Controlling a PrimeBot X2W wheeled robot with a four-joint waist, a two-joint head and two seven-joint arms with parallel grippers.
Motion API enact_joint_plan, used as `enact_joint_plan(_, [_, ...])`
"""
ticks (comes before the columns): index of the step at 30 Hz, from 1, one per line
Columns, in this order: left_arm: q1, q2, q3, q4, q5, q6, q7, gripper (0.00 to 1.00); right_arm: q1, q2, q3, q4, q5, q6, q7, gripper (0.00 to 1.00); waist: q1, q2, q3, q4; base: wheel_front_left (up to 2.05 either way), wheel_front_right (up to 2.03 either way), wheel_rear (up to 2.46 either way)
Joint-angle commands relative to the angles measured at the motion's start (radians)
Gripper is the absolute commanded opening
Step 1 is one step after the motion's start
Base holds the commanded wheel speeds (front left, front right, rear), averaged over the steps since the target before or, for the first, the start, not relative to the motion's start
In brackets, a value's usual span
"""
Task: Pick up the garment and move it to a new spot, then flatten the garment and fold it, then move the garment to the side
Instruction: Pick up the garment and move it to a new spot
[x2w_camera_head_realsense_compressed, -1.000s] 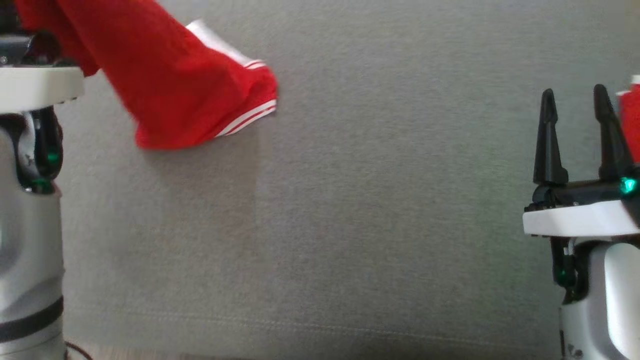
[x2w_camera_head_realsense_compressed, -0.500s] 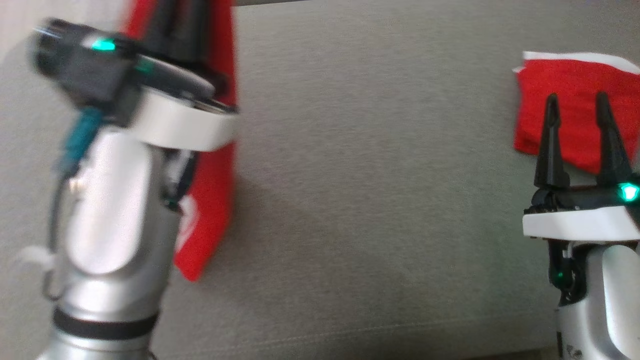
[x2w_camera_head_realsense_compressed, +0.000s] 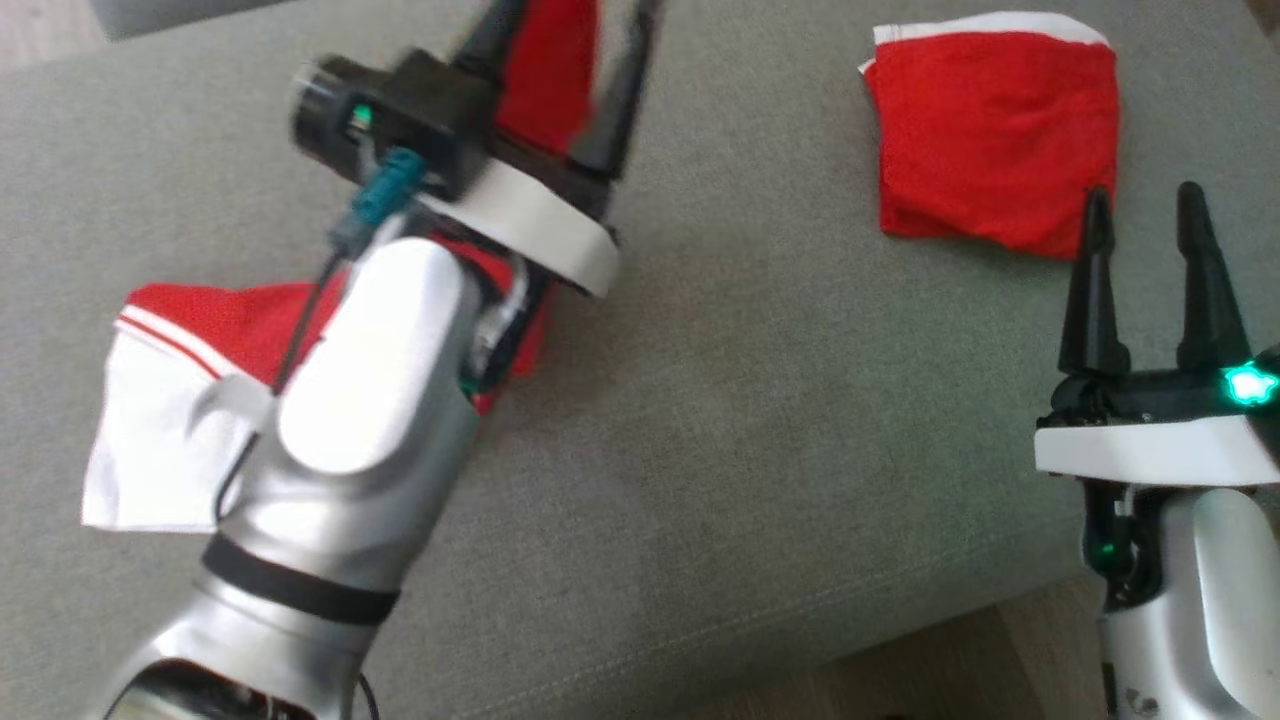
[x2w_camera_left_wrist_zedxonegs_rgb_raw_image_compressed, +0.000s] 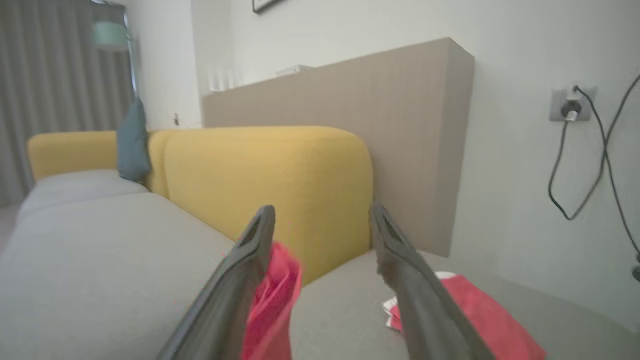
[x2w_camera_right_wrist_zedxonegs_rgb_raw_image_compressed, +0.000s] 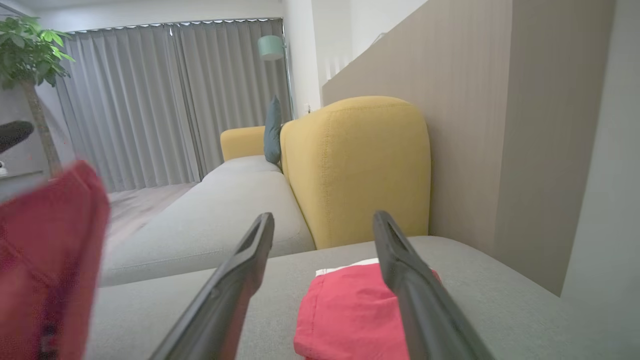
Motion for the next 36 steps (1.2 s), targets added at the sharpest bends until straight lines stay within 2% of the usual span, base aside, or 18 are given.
enact_joint_plan(1, [-0.051,0.016,0.007,-0.028,-0.017,0.011,-0.004,1.00,-0.046,-0.003,0.009,-0.028,0.005,0.003,-0.008,1.00,0.0000,0.0000,0.010,0.003,0.00,0.00,0.00])
enact_joint_plan(6, [-0.055,0.015,-0.010,-0.017,-0.039,0.031,-0.005,1.00,-0.053,-0.003,-0.014,-0.027,-0.010,0.003,-0.011,1.00,0.0000,0.0000,0.010,0.060,0.00,0.00,0.00])
enact_joint_plan(14, [0.003,0.037,0.088,-0.057,-0.034,0.047,-0.005,1.00,-0.054,-0.003,-0.031,-0.028,-0.046,0.003,-0.011,1.00,0.0000,0.0000,-0.023,0.183,0.00,0.00,0.00])
enact_joint_plan(19, [0.111,0.072,0.182,-0.115,-0.029,0.062,-0.005,1.00,-0.038,-0.003,-0.029,-0.029,-0.078,0.003,0.010,1.00,0.0000,0.0000,-0.062,0.278,0.00,0.00,0.00])
enact_joint_plan(25, [0.314,0.106,0.296,-0.190,-0.031,0.075,-0.005,1.00,-0.003,-0.003,-0.010,-0.024,-0.093,0.003,0.036,1.00,0.0000,0.0000,-0.109,0.355,0.00,0.00,0.00])
enact_joint_plan(31, [0.517,0.068,0.372,-0.266,-0.043,0.074,-0.005,1.00,0.050,-0.003,0.017,-0.008,-0.100,0.003,0.057,1.00,0.0000,0.0000,-0.139,0.411,0.00,0.00,0.00])
enact_joint_plan(36, [0.593,0.032,0.405,-0.310,-0.049,0.062,-0.005,1.00,0.061,-0.003,0.028,-0.009,-0.108,0.003,0.071,1.00,0.0000,0.0000,-0.138,0.451,0.00,0.00,0.00])
